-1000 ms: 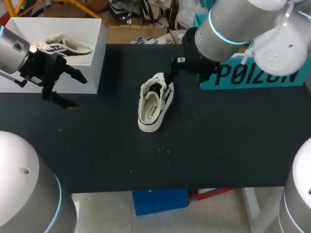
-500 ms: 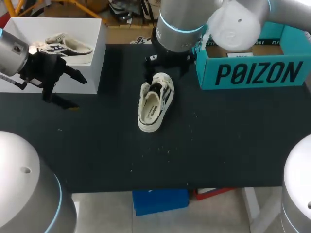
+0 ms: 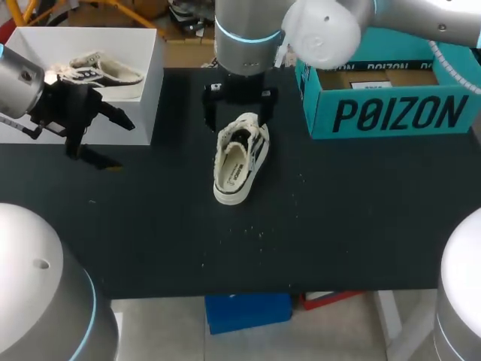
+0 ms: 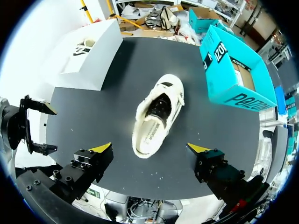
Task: Take the shoe out of the shoebox, open the shoe tongue, remove and reinsert the insole, then place the shoe into the shoebox
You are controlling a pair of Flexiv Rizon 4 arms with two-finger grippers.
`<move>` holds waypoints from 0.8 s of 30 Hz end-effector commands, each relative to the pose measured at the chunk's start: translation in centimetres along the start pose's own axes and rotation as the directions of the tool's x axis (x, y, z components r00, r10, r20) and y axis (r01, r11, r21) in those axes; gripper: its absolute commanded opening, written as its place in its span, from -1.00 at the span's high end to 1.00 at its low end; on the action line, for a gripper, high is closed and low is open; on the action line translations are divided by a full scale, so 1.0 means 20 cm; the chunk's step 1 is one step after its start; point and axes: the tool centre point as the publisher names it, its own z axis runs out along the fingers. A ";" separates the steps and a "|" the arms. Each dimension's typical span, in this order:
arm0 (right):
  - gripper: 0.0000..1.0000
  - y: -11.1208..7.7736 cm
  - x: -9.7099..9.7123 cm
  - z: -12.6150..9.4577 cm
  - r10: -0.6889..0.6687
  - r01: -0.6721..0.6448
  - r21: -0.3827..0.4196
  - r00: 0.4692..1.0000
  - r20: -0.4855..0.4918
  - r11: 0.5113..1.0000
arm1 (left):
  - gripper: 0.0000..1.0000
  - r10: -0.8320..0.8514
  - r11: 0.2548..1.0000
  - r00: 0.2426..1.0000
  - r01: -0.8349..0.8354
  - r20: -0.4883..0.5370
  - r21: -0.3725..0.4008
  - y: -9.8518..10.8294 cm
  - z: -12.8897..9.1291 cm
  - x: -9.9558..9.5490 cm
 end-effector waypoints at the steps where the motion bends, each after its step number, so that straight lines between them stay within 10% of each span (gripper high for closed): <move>1: -1.00 0.07 0.07 0.09 0.017 -0.019 0.046 0.999 0.044 0.999 | -1.00 0.003 1.000 1.000 -0.003 0.005 -0.001 0.00 0.00 0.01; 9: -0.51 0.07 -0.07 0.16 0.045 -0.050 0.069 0.997 0.069 0.996 | -1.00 0.003 1.000 1.000 -0.003 0.005 -0.001 0.00 0.00 0.01; 24: -0.60 0.10 -0.25 0.37 0.041 -0.049 0.124 0.997 0.065 0.991 | -1.00 0.003 1.000 1.000 -0.003 0.005 -0.001 0.00 0.00 0.01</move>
